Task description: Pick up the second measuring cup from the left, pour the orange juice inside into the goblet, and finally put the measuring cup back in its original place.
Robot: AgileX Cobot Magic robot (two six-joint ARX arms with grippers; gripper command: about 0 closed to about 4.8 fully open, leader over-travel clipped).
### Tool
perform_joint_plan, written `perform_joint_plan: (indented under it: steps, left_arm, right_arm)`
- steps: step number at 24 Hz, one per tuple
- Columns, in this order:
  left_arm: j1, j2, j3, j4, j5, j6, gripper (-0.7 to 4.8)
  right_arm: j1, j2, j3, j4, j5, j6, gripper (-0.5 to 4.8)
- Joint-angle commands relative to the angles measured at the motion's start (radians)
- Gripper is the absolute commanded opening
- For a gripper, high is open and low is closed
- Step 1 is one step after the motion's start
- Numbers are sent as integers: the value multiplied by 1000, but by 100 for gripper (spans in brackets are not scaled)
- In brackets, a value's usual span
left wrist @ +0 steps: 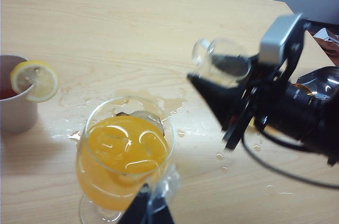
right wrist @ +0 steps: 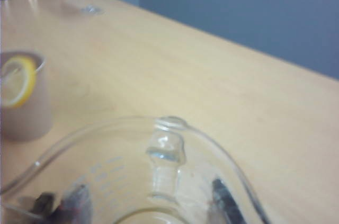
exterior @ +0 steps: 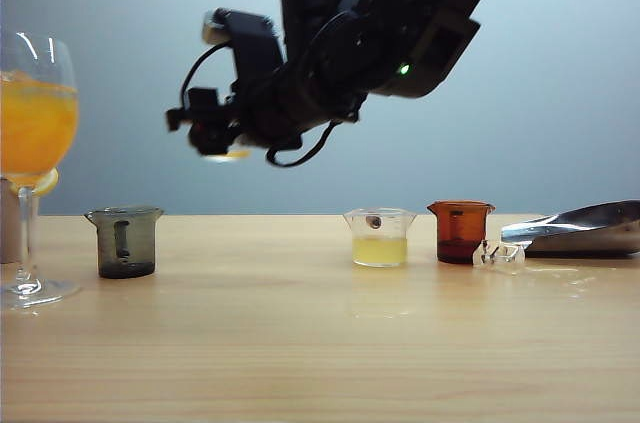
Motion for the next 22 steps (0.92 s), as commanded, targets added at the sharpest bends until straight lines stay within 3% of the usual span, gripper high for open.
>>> perform_joint_plan:
  steps: [1,22]
  left_arm:
    - [0,-3,6,6,4,1,-6]
    - [0,-3,6,6,5,0,-6]
  right_arm:
    - [26,28,0,35,22,8,-2]
    - [31,175,0,80,70,109,-2]
